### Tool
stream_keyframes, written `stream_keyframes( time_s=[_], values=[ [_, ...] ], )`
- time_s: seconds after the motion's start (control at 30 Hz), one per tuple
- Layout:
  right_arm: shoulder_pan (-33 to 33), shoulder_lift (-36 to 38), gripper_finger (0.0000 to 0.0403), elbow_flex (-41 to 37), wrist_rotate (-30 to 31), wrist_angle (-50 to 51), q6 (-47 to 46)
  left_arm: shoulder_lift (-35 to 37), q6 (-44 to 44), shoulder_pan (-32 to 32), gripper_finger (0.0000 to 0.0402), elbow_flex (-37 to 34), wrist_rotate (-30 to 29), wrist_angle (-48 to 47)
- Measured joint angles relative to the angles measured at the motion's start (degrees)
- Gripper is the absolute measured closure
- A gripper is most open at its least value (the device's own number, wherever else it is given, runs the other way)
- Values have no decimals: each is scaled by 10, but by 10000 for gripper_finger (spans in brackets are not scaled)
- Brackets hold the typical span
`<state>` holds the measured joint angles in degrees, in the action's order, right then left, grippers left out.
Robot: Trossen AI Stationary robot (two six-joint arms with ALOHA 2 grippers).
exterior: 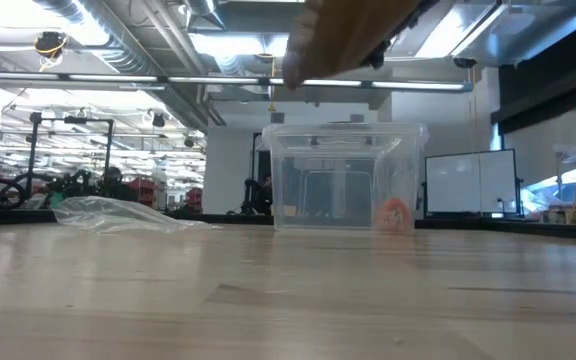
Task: Roll bandage
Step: Roll the brown bandage
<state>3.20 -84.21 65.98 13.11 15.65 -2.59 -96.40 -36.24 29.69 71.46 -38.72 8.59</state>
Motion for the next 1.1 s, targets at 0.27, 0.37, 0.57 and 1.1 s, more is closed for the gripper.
stream_keyframes(
  time_s=[0.27,0.37,0.57,1.1],
  values=[
    [2,0,161,0,-95,99,-2,0,109,-11,396,0,2,-12],
    [2,0,131,0,-115,113,-2,0,178,-13,396,0,2,-27],
    [2,-4,108,0,-65,80,-5,-6,314,-14,396,0,34,-69],
    [2,-4,107,27,-104,211,2,-7,377,-17,396,0,56,-145]
  ],
)
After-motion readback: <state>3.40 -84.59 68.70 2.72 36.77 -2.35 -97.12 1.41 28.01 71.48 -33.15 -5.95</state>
